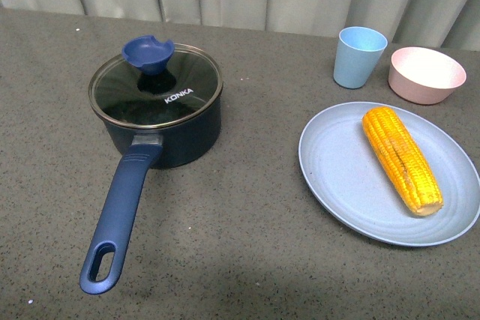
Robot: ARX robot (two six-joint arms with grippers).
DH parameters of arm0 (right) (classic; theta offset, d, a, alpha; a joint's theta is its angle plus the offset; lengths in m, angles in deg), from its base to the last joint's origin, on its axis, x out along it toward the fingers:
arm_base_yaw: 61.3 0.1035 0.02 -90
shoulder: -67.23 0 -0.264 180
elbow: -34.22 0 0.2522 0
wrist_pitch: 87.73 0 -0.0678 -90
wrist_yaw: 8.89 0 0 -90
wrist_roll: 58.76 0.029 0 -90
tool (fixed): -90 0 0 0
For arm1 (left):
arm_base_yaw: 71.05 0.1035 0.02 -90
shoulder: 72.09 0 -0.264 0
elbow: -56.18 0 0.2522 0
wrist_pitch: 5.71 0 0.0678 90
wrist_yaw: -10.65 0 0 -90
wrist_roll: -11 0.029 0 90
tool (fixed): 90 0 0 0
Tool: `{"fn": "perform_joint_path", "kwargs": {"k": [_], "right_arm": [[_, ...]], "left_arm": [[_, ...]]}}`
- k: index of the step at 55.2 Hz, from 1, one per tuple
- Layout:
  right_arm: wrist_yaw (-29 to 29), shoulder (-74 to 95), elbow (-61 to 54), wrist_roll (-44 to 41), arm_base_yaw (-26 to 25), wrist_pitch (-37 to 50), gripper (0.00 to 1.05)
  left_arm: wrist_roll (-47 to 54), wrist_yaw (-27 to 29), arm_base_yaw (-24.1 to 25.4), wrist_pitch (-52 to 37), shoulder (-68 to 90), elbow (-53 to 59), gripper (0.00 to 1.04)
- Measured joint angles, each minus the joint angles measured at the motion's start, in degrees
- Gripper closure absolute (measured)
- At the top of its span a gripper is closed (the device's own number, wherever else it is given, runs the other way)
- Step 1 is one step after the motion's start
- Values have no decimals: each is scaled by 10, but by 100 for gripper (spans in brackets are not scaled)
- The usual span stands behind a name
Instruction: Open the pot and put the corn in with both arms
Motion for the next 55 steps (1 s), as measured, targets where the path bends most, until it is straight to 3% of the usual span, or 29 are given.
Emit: {"fn": "perform_joint_path", "kwargs": {"k": [55], "right_arm": [[0, 0, 0, 0, 0, 0, 9]], "left_arm": [[0, 0, 0, 0, 0, 0, 7]]}}
